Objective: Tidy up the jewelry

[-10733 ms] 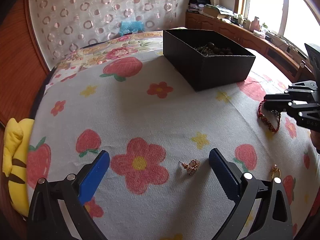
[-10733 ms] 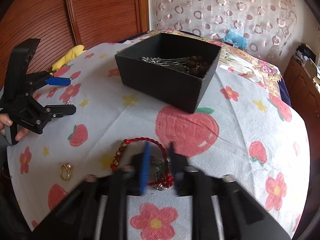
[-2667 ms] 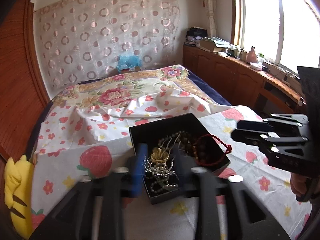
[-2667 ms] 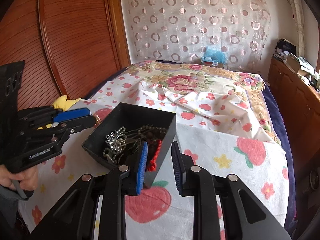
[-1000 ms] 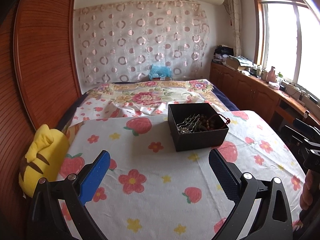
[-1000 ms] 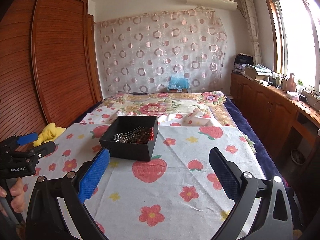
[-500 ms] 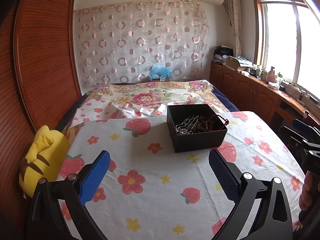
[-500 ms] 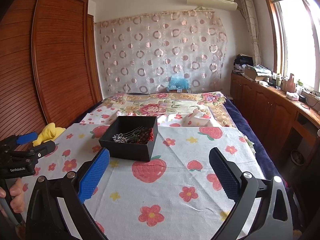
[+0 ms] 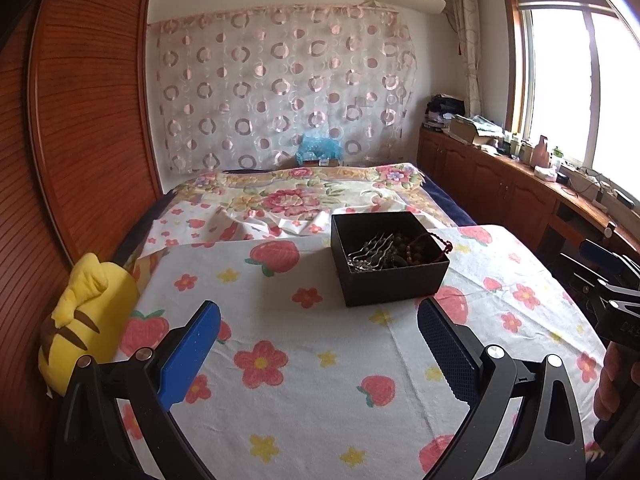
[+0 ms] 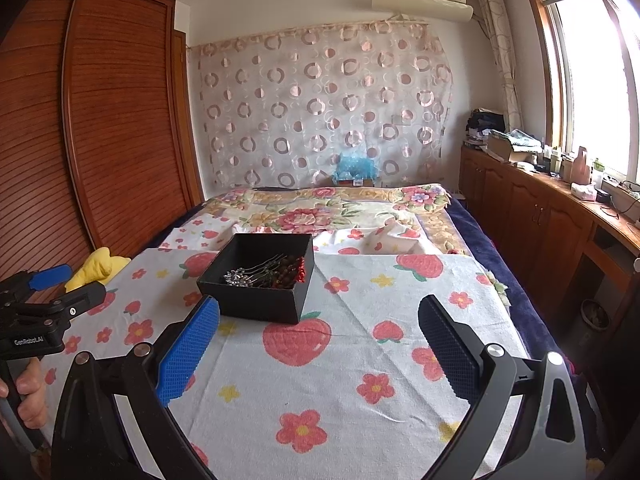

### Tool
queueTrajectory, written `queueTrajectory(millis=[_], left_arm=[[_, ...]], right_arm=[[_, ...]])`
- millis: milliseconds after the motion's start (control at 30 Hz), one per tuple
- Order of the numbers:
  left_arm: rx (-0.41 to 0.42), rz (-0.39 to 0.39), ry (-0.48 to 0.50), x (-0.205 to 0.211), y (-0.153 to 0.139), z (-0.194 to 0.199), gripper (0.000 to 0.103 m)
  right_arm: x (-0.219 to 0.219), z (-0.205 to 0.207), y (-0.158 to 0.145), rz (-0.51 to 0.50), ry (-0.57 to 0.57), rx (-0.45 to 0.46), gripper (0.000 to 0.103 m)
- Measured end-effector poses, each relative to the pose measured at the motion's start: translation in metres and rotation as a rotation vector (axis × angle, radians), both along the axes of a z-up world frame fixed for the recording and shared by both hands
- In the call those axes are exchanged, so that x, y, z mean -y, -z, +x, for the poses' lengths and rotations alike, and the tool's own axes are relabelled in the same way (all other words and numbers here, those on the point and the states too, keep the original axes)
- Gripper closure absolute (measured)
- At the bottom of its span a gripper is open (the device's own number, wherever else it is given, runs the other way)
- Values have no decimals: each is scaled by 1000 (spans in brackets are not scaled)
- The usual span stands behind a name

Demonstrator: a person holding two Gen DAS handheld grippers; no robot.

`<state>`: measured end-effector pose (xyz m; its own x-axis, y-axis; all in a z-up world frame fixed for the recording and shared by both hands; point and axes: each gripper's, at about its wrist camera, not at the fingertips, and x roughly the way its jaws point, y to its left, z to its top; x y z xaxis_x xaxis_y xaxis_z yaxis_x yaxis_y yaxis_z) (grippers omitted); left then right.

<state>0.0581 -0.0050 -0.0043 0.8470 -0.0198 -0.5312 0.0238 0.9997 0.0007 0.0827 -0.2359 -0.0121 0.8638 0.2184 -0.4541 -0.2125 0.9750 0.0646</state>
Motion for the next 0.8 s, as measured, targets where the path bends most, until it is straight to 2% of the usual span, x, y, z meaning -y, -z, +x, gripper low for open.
queueTrajectory(millis=[800], left_arm=[[4, 1, -1, 2, 0, 0, 8]], right_arm=[[0, 0, 0, 1, -1, 2, 3]])
